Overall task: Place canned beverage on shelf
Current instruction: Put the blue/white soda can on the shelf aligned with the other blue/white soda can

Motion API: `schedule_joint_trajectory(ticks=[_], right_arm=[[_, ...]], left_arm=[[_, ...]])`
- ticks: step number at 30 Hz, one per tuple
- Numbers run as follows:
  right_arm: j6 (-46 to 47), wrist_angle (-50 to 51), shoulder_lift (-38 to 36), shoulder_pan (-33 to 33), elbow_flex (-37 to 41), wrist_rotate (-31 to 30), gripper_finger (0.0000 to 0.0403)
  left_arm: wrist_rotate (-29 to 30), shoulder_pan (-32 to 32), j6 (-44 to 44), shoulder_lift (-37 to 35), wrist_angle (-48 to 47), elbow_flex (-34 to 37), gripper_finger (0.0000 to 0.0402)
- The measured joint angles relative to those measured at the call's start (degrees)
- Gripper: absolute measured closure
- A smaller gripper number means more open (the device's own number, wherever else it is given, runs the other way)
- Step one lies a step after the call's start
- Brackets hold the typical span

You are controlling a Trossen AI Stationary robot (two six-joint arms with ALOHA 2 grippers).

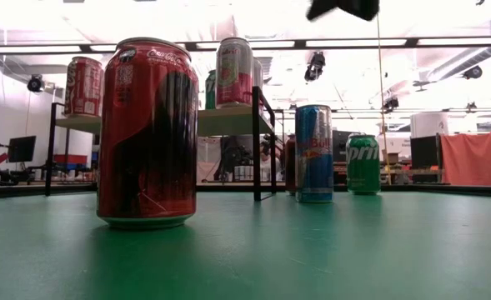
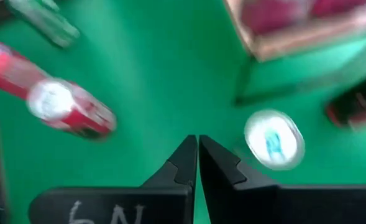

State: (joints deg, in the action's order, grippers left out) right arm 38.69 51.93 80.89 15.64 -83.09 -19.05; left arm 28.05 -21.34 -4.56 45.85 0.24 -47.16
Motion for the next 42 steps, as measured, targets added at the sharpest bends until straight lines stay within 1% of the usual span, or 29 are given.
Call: schedule_joint_trajectory(ticks=[5,7,16,20,24,30,35,39,42], right_arm=[[6.58,11.10,1.03,-0.67,0.00,-0.06,0.0394],[8.22,13.22,1.27,-1.11,0.00,-0.46,0.0394],[5.04,11.77,3.07,-2.02,0.00,-1.07,0.0391],[5.01,11.62,4.59,-2.83,0.00,-1.06,0.0368],[5.75,11.86,5.64,-3.61,0.00,-0.41,0.0317],[7.31,11.97,6.39,-5.13,0.00,-0.49,0.0201],[7.37,11.44,6.84,-6.88,0.00,-3.08,0.0111],[7.19,10.85,8.14,-8.28,0.00,-3.06,0.0065],[6.58,10.70,9.54,-8.86,0.00,-2.99,0.0046]], left_arm=[[0.00,0.00,-1.36,-1.88,-0.34,-0.07,0.0402],[0.00,0.00,-1.71,-2.48,-0.42,-0.07,0.0402],[0.00,0.00,-3.61,-3.59,-0.74,-0.07,0.0402],[0.00,0.00,-3.74,-3.40,-1.03,-0.07,0.0402],[0.01,0.00,-3.75,-3.33,-1.37,-0.07,0.0402],[0.02,0.00,-3.95,-3.29,-1.73,-0.07,0.0402],[0.02,0.00,-4.40,-3.20,-1.73,-0.07,0.0402],[0.04,0.00,-5.10,-3.20,-1.71,-0.07,0.0402],[0.07,0.00,-5.44,-3.20,-1.68,-0.07,0.0402]])
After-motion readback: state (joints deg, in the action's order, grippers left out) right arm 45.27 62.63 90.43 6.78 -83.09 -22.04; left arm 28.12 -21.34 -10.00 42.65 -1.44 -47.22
